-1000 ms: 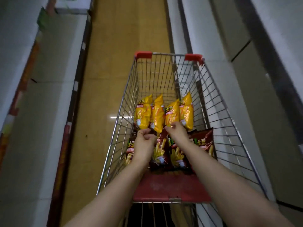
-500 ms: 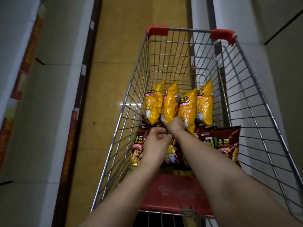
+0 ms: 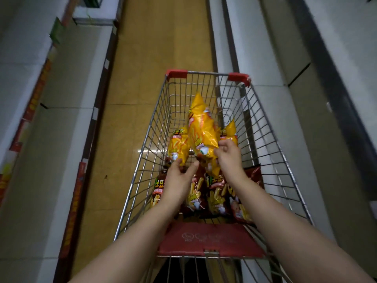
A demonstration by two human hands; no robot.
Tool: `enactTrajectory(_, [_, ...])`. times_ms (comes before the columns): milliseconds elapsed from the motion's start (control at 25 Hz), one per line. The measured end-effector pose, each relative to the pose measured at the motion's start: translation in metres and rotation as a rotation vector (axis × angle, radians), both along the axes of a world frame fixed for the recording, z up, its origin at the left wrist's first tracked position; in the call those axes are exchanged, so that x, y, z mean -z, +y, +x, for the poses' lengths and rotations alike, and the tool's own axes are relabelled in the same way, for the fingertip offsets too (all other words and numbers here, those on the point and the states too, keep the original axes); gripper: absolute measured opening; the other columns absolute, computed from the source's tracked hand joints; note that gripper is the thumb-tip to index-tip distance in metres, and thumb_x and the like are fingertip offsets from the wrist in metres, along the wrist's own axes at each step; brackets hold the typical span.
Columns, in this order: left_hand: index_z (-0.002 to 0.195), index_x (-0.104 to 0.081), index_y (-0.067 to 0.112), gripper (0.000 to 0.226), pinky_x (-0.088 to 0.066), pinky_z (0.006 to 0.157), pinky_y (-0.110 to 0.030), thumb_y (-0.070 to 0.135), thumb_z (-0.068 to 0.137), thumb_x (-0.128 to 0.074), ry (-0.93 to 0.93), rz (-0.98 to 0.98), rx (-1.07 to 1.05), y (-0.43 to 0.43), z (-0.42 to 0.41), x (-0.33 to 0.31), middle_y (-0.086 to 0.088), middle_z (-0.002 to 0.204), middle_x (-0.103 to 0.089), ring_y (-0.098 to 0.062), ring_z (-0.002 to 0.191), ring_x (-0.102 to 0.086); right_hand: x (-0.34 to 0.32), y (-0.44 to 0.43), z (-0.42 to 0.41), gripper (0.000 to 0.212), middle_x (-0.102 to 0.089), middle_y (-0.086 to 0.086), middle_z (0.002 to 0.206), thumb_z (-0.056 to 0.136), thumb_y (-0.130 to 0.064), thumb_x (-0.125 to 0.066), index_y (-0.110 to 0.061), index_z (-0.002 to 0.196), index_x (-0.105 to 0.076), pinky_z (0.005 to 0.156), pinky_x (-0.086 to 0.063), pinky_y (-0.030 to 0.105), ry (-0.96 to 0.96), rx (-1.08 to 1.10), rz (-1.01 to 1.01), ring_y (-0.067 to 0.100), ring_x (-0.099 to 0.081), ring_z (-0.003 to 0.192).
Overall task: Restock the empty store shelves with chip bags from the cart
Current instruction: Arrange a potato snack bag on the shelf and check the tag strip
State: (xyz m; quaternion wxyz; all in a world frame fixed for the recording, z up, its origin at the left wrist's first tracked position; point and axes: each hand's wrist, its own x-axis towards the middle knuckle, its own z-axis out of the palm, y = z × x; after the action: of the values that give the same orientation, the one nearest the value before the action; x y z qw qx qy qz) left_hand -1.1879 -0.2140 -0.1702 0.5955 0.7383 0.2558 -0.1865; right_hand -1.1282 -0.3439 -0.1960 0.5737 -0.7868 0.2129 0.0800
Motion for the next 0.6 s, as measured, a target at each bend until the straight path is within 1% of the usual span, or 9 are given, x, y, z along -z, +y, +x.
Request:
enactTrajectory(80, [0.137,-0.042,0.02,0.111,-0.045,0.101,-0.046,0.086,0.05,-0.057,-0.043,-0.084,-0.02,-0.007,0.011,-0.022,-0.005,0.127,-0.06,-0.023,0.117,-0.057,-0.04,-0.004,0.005,0.017,-0.054,-0.004,0.073,0.086,-0.002,-0.054,-0.017,0.094,-0.053,0.069,-0.047,0.036,-0.058,-0.103,-0.067,0.02,-0.056,0.075])
enactTrajectory(120, [0.137,-0.043,0.02,0.109,-0.045,0.1,-0.046,0.085,0.051,-0.059,-0.061,-0.122,-0.024,-0.011,0.017,-0.039,-0.004,0.125,-0.061,-0.023,0.115,-0.059,-0.061,-0.005,0.002,0.017,-0.053,-0.005,0.072,0.086,-0.003,-0.054,-0.018,0.094,-0.054,0.07,-0.047,0.035,-0.089,-0.149,-0.071,0.019,-0.056,0.075])
enactTrajectory(240, [0.123,-0.054,0.018,0.078,-0.051,0.087,-0.038,0.068,0.065,-0.066,-0.12,-0.33,-0.028,-0.02,0.028,-0.094,-0.001,0.11,-0.068,-0.017,0.097,-0.065,-0.111,-0.008,-0.026,0.017,-0.053,-0.007,0.071,0.087,-0.006,-0.056,-0.017,0.099,-0.059,0.059,-0.042,0.022,-0.23,-0.283,-0.159,0.009,-0.05,0.064])
enactTrajectory(320, [0.11,-0.06,0.012,0.07,-0.051,0.074,-0.033,0.063,0.061,-0.066,-0.101,-0.465,-0.023,-0.024,0.029,-0.121,-0.003,0.093,-0.069,-0.017,0.081,-0.065,-0.135,-0.008,-0.049,0.017,-0.052,-0.005,0.074,0.085,-0.015,-0.056,-0.01,0.099,-0.065,0.059,-0.038,0.02,-0.397,-0.379,-0.308,0.008,-0.046,0.063])
enactTrajectory(360, [0.107,-0.063,0.009,0.07,-0.052,0.072,-0.035,0.06,0.06,-0.071,-0.091,-0.512,-0.029,-0.027,0.03,-0.129,-0.009,0.09,-0.069,-0.022,0.079,-0.065,-0.143,-0.007,-0.057,0.023,-0.049,-0.007,0.074,0.082,-0.021,-0.052,-0.007,0.095,-0.066,0.06,-0.036,0.018,-0.489,-0.427,-0.366,0.005,-0.043,0.063])
enactTrajectory(440, [0.105,-0.065,0.003,0.061,-0.053,0.081,-0.044,0.045,0.064,-0.081,-0.118,-0.567,-0.075,-0.03,0.028,-0.145,-0.018,0.096,-0.07,-0.031,0.085,-0.066,-0.159,-0.004,-0.068,0.036,-0.044,-0.01,0.075,0.077,-0.029,-0.046,-0.004,0.092,-0.067,0.06,-0.032,0.013,-0.594,-0.521,-0.417,0.001,-0.039,0.065])
enactTrajectory(480, [0.105,-0.066,0.002,0.051,-0.053,0.084,-0.046,0.036,0.069,-0.08,-0.145,-0.576,-0.101,-0.03,0.027,-0.153,-0.018,0.099,-0.07,-0.033,0.087,-0.066,-0.169,-0.005,-0.072,0.039,-0.044,-0.011,0.075,0.077,-0.032,-0.047,-0.005,0.096,-0.068,0.06,-0.032,0.011,-0.608,-0.553,-0.421,0.001,-0.039,0.065])
enactTrajectory(560, [0.109,-0.064,0.003,0.037,-0.054,0.084,-0.045,0.021,0.078,-0.073,-0.181,-0.617,-0.125,-0.029,0.027,-0.166,-0.02,0.105,-0.07,-0.034,0.091,-0.068,-0.191,-0.009,-0.079,0.039,-0.054,-0.012,0.075,0.079,-0.036,-0.051,-0.009,0.1,-0.071,0.064,-0.038,0.008,-0.621,-0.552,-0.367,0.0,-0.049,0.065])
enactTrajectory(600, [0.112,-0.062,0.003,0.035,-0.055,0.084,-0.045,0.016,0.081,-0.07,-0.19,-0.67,-0.122,-0.028,0.027,-0.174,-0.02,0.106,-0.07,-0.035,0.093,-0.068,-0.203,-0.014,-0.081,0.035,-0.061,-0.013,0.076,0.08,-0.036,-0.054,-0.011,0.095,-0.073,0.065,-0.043,0.01,-0.656,-0.483,-0.314,-0.001,-0.055,0.068])
